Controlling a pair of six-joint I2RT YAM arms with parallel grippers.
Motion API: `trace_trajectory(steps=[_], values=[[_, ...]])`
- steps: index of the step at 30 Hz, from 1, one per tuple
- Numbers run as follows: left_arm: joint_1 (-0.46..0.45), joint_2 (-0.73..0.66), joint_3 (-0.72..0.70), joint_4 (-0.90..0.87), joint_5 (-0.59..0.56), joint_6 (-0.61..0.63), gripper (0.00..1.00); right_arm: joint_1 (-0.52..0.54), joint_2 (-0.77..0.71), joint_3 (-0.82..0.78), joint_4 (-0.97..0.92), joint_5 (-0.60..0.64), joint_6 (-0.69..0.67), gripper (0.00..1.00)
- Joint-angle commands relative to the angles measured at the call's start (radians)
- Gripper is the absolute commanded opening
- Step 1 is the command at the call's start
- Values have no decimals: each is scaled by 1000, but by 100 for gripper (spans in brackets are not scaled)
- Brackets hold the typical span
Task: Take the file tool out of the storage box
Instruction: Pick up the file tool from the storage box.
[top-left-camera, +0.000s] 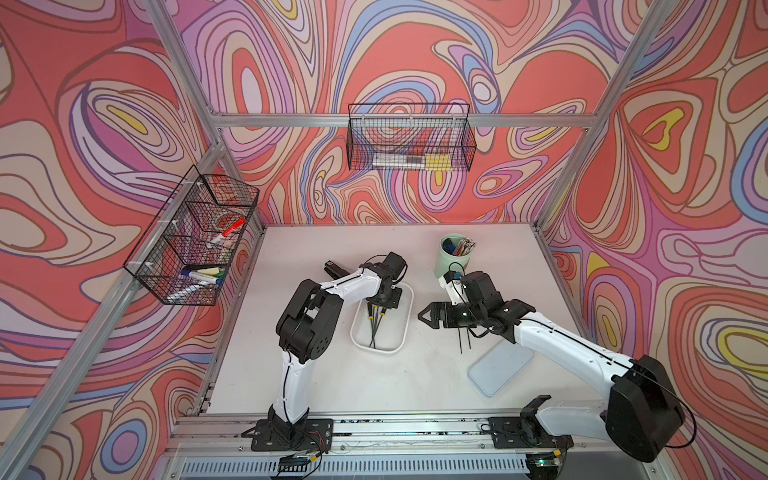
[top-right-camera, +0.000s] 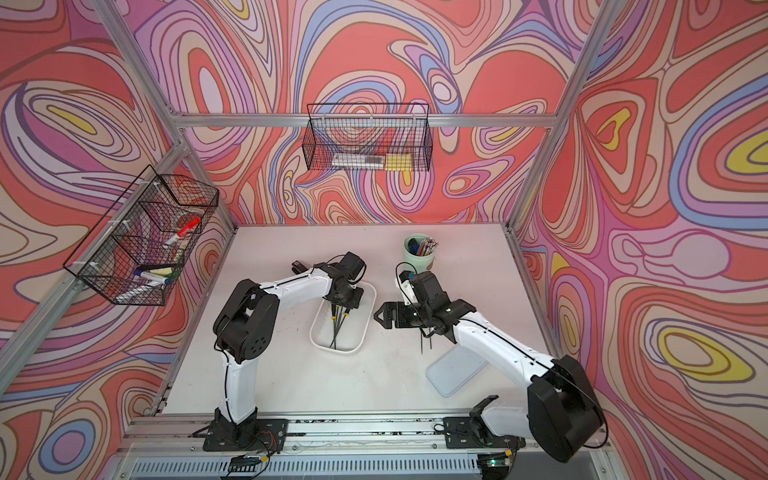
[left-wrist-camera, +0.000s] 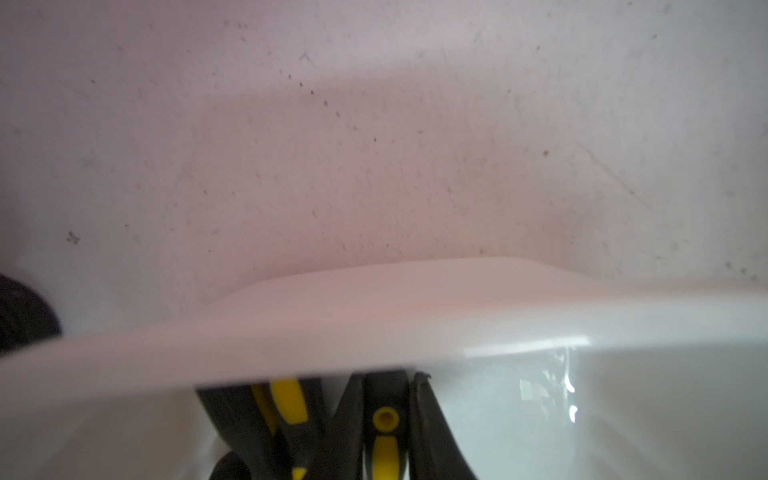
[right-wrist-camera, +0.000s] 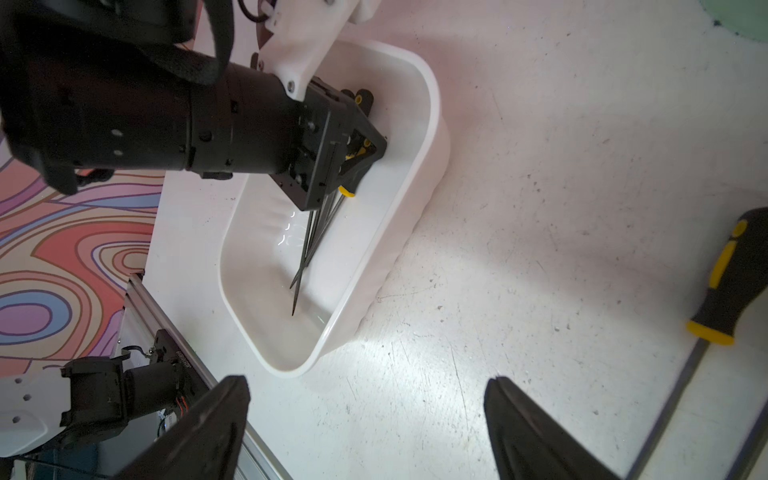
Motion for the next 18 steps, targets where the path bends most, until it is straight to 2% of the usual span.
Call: trace_trajectory(steps=[1,7,9,18], values=[[10,-75,-1,10,43,-37,14,4,-43,-33,51,-29,22,89],[48,-190,-60,129,167,-149,14,5,-121,-121,191,-51,115,86],[57,-225,-81,169,194,-197,15,5,-133,-140,225,-41,146,81],[62,-295,-134,268,277,-329,15,20,-83,-124,280,-30,172,72]])
